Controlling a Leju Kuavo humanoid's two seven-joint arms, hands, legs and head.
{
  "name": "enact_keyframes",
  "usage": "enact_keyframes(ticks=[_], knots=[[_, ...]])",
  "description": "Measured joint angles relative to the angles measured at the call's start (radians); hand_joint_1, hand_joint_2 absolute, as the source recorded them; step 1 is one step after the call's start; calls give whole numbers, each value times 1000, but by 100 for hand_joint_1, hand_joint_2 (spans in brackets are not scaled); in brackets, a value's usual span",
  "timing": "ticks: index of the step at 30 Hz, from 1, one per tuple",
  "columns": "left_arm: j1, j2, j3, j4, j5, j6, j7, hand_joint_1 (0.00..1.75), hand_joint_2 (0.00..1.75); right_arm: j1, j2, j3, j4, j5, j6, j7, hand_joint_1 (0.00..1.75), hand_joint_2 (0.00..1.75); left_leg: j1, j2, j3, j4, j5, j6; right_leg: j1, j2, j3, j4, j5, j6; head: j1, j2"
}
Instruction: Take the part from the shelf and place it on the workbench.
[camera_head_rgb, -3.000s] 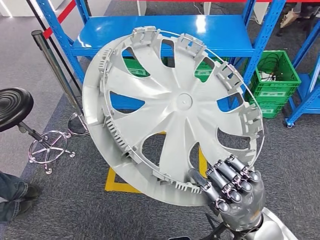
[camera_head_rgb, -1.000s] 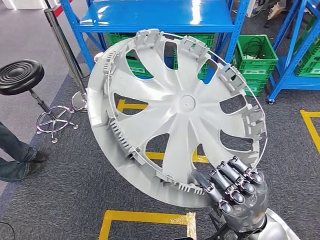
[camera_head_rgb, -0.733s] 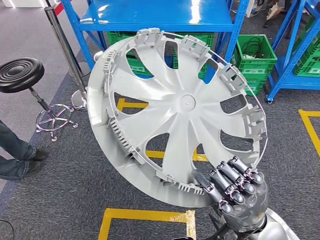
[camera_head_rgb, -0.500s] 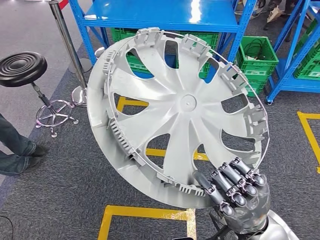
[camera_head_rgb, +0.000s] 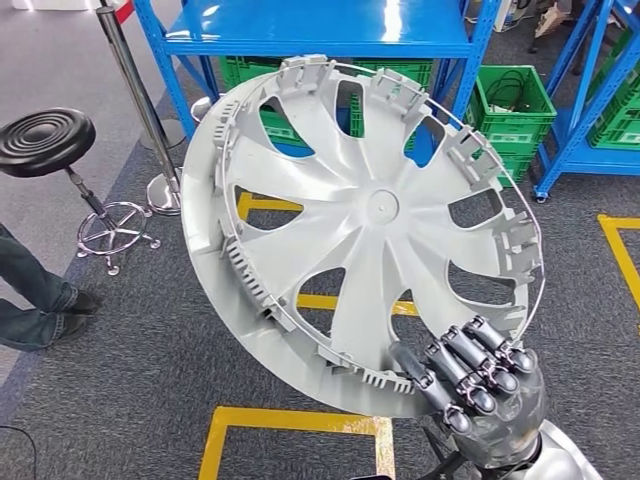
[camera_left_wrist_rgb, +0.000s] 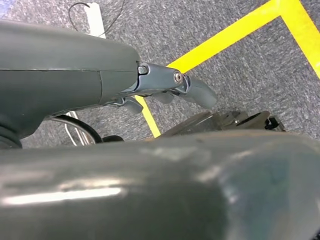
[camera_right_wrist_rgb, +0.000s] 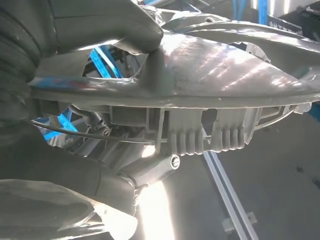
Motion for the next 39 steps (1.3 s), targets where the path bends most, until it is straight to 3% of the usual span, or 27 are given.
enact_keyframes(ticks=[3, 4, 5, 6, 8, 9, 11, 12, 16, 21, 26, 39], knots=[[1, 2, -1, 0, -1, 0, 1, 0, 0, 3, -1, -22, -3, 0, 0, -48, 175, 175, 10, 0, -75, 189, -100, -18, -1, -2, -5, 0, 4, -5, -2, 0], [2, 2, -2, 1, -1, -1, 2, 0, 0, 6, -2, -33, -4, 0, 0, -68, 175, 175, 12, 0, -90, 232, -112, -20, -1, -2, -6, 1, 5, -5, -2, 0], [3, 2, -2, 1, -1, -3, 3, 0, 0, 10, -4, -45, -5, 0, 0, -87, 175, 175, 14, 0, -89, 237, -104, -21, -1, -2, -7, 2, 5, -5, -2, 0], [4, 2, -2, 2, -1, -5, 3, 0, 0, 15, -6, -58, -8, 0, 0, -105, 175, 175, 16, 0, -68, 201, -77, -20, -1, -2, -7, 3, 5, -5, -2, 0], [4, 3, -3, 3, 0, -8, 3, 0, 0, 24, -12, -85, -16, 0, 0, -132, 175, 175, 17, -1, 1, 65, -11, -15, 0, -1, -6, 4, 5, -2, -2, 0], [4, 3, -3, 4, 0, -9, 3, 0, 0, 29, -16, -99, -23, 0, 0, -144, 175, 175, 16, -2, 28, 6, 7, -12, 1, 0, -8, 5, 5, 2, -2, 0], [5, 4, -4, 6, 2, -9, 4, 0, 0, 41, -23, -126, -36, 0, 0, -161, 175, 175, 12, -3, 43, -40, 9, -4, 4, -1, -16, 5, 9, 13, -1, 0], [6, 3, -4, 7, 2, -9, 4, 0, 0, 47, -26, -140, -42, 0, 0, -168, 175, 175, 11, -3, 40, -45, 11, -2, 4, -1, -19, 6, 9, 15, -1, 0], [11, 2, -4, 10, 3, -9, 4, 0, 0, 64, -39, -183, -58, 0, 0, -182, 175, 175, 11, -4, 37, -50, 16, -1, 5, -1, -21, 2, 15, -14, 0, 0], [7, 2, -6, 12, 1, -12, 9, 0, 0, 92, -42, -230, -84, 0, 0, -202, 175, 175, 5, -3, 35, -50, 18, 8, 0, -1, -18, -7, 23, 2, 0, 0], [4, 1, -6, 16, -4, -14, 15, 0, 0, 113, -42, -255, -98, 0, 0, -208, 175, 175, 1, -3, 33, -48, 20, 13, -5, -1, -20, -9, 26, 26, 0, 0], [0, -6, -6, 26, -27, -21, 35, 0, 0, 145, -42, -277, -111, 0, 0, -203, 175, 175, 4, -3, 33, -48, 21, 14, -2, 0, -23, -5, 25, 28, -1, 0]])
